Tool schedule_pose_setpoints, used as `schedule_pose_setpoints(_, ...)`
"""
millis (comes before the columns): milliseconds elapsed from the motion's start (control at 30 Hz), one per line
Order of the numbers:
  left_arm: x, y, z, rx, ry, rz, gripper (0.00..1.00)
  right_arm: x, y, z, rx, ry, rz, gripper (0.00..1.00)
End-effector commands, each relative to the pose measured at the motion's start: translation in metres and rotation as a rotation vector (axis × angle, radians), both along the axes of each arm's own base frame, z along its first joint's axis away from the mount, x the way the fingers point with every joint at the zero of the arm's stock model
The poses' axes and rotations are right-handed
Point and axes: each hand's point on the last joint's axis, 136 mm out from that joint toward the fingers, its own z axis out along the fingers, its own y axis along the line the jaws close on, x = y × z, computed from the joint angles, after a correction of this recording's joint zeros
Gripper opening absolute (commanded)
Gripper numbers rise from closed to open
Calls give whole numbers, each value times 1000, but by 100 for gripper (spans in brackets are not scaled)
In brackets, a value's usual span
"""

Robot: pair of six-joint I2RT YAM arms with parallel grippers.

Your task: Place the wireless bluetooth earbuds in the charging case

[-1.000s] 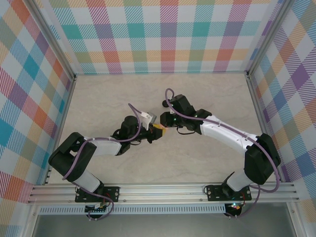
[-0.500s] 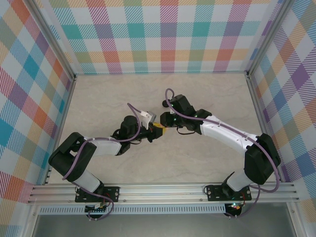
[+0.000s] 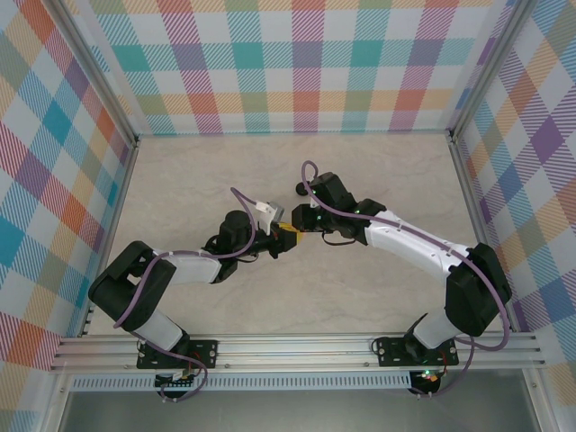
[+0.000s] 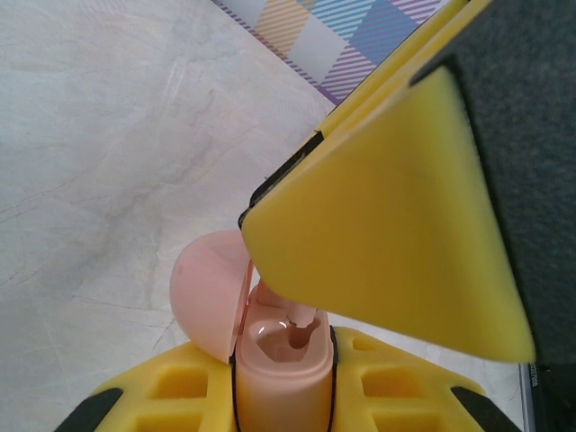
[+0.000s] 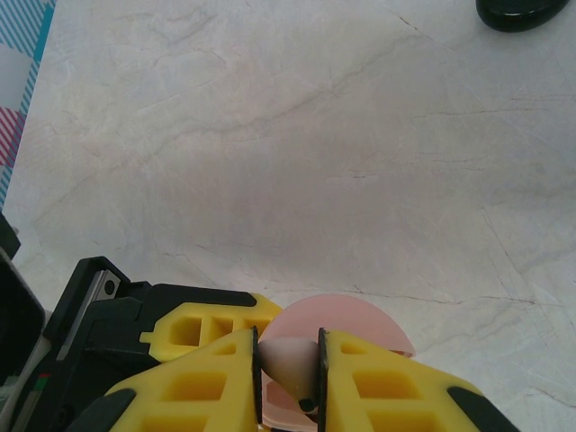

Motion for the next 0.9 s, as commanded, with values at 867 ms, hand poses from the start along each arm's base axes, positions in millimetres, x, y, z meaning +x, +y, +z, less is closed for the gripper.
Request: schedule_pose_setpoints(867,8,-6,51,-99,-101,20,11,-4,1,-5,-2,17,0,22)
